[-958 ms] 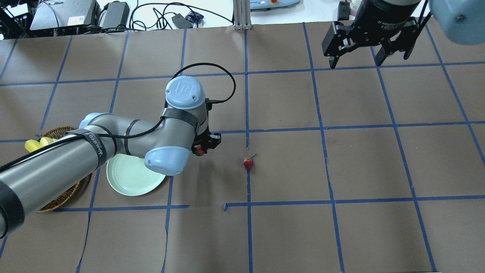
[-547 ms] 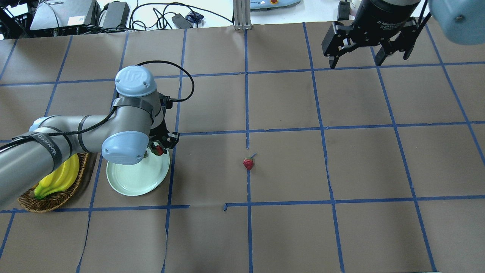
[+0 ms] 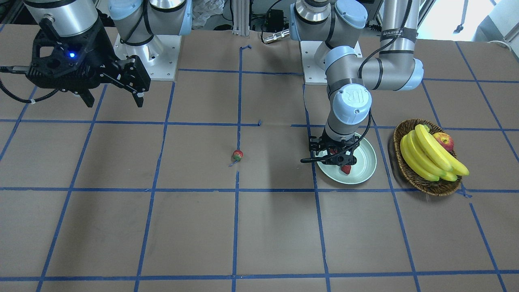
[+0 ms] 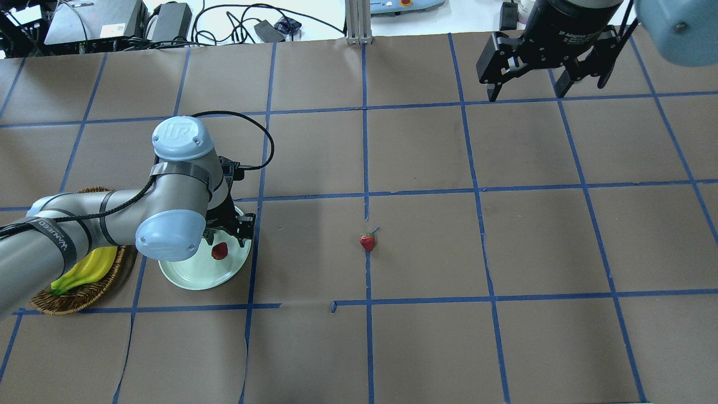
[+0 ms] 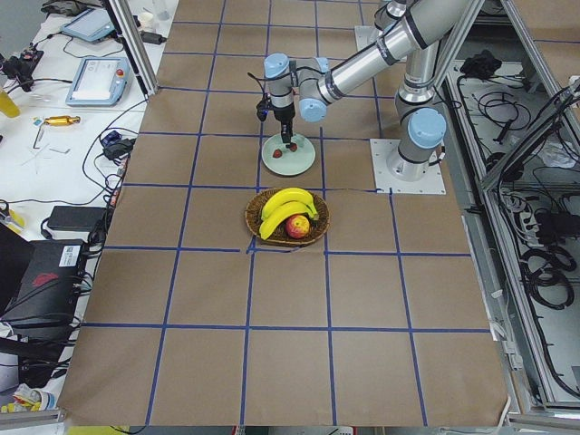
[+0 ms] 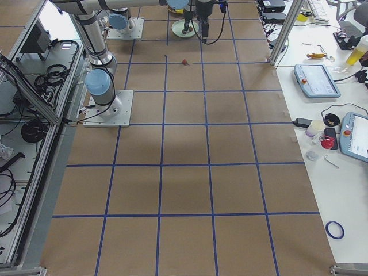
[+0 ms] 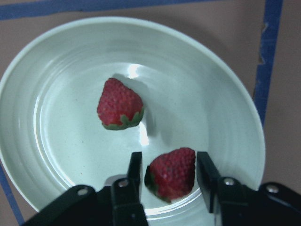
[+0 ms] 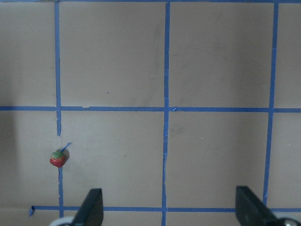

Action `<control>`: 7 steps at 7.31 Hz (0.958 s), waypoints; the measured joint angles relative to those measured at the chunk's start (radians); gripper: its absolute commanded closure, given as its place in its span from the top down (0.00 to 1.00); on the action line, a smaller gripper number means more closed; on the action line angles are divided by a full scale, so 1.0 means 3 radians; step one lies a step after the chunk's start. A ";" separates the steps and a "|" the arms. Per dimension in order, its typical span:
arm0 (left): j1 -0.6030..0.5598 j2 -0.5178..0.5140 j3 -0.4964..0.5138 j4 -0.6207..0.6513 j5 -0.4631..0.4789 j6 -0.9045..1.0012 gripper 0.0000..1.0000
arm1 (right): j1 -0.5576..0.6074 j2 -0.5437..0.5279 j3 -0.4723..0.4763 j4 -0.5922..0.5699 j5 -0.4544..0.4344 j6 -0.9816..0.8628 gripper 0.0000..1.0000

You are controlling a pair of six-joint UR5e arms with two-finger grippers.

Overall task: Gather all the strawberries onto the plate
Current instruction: 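Reach the left gripper to the farthest strawberry and grasp it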

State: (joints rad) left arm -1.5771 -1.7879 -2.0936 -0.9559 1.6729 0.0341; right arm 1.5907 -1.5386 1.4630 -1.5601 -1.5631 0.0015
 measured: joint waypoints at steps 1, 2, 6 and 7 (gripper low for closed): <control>-0.0192 0.0009 0.0116 0.0011 -0.0200 -0.0213 1.00 | 0.0000 0.0000 0.0000 0.0000 0.0000 0.0000 1.00; -0.0454 -0.0027 0.0274 0.0026 -0.0358 -0.0491 1.00 | 0.0000 0.0000 0.0003 0.0000 0.0000 0.0000 1.00; -0.1307 -0.0397 0.0482 0.0405 -0.0549 -0.1339 0.83 | 0.0005 -0.0005 -0.0004 0.0002 0.0000 0.0034 1.00; -0.1397 -0.0473 0.0479 0.0438 -0.0552 -0.1416 0.73 | 0.0005 -0.0004 -0.0003 0.0001 0.0000 0.0042 1.00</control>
State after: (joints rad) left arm -1.9963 -1.9298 -1.9501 -0.8246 1.5072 -0.3906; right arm 1.5922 -1.5397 1.4621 -1.5599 -1.5631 0.0140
